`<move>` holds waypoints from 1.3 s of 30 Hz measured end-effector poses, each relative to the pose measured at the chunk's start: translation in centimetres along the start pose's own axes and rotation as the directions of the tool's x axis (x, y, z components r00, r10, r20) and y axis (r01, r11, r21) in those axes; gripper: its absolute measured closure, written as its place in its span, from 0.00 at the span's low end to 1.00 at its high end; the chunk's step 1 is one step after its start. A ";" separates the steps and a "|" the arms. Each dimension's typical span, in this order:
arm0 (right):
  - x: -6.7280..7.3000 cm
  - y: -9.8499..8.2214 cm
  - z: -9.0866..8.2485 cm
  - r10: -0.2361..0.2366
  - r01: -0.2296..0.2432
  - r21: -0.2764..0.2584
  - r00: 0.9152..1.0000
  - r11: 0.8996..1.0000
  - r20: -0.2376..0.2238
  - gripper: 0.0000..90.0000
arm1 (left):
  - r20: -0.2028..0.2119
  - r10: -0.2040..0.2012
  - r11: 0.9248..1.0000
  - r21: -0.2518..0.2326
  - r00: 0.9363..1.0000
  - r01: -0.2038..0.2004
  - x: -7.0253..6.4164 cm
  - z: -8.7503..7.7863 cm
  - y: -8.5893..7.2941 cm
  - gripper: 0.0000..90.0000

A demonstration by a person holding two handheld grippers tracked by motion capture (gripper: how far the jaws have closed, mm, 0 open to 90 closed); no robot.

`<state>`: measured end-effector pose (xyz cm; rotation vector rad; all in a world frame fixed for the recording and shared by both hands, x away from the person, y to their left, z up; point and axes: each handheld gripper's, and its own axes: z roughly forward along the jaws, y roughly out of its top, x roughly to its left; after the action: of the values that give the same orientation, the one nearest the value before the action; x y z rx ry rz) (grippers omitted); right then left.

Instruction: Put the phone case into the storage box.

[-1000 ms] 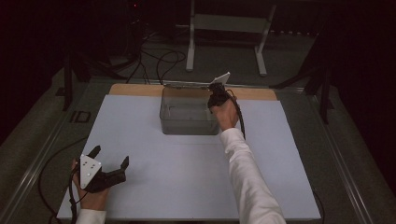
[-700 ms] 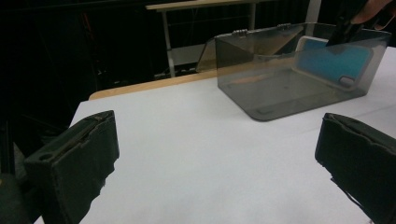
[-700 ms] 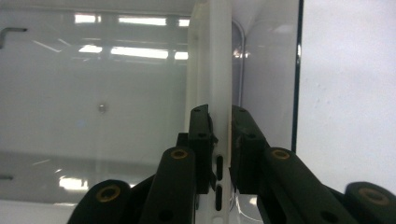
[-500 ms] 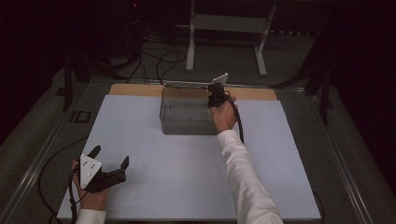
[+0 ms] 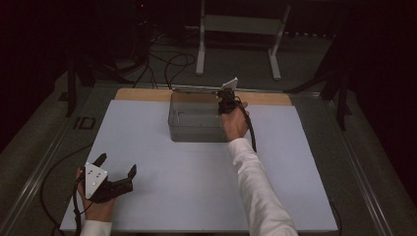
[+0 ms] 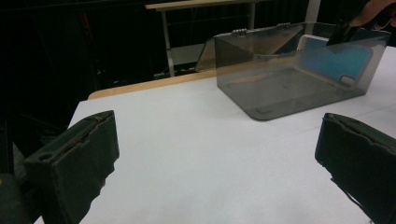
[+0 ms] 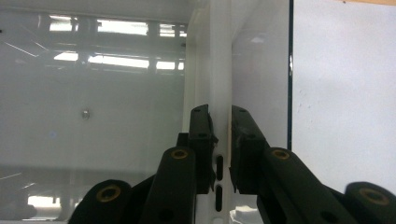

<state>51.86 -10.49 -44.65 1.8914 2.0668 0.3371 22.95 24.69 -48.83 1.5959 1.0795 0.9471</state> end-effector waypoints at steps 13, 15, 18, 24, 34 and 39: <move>0.0 -0.1 -0.4 -0.005 0.004 -0.018 1.000 1.000 -0.020 0.81 | -0.003 0.000 1.000 0.002 1.000 0.000 0.0 -0.1 0.0 0.00; 0.0 -0.1 -0.5 -0.010 0.010 -0.018 1.000 1.000 -0.025 0.80 | -0.005 -0.001 1.000 0.002 1.000 0.001 0.0 -0.1 -0.1 0.00; 0.0 -0.1 -0.6 -0.015 0.014 -0.020 0.999 1.000 -0.031 0.79 | -0.004 0.002 1.000 0.004 1.000 -0.002 0.0 -0.1 0.0 0.00; -0.1 -0.2 -1.1 -0.020 0.019 -0.024 0.999 1.000 -0.044 0.77 | -0.001 0.003 1.000 0.003 1.000 -0.003 0.0 0.0 0.0 0.00; 0.2 -0.4 -1.7 -0.055 0.053 -0.044 0.998 0.998 -0.034 0.71 | 0.002 0.005 1.000 0.005 1.000 -0.005 -0.1 0.0 0.0 0.00; 0.1 -0.4 -2.2 -0.063 0.059 -0.074 0.997 0.996 -0.053 0.67 | 0.001 0.005 1.000 0.003 1.000 -0.005 -0.2 0.0 0.0 0.00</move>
<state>50.64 -10.30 -42.84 1.7926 2.1134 0.4475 22.91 24.55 -48.88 1.6016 1.0771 0.9480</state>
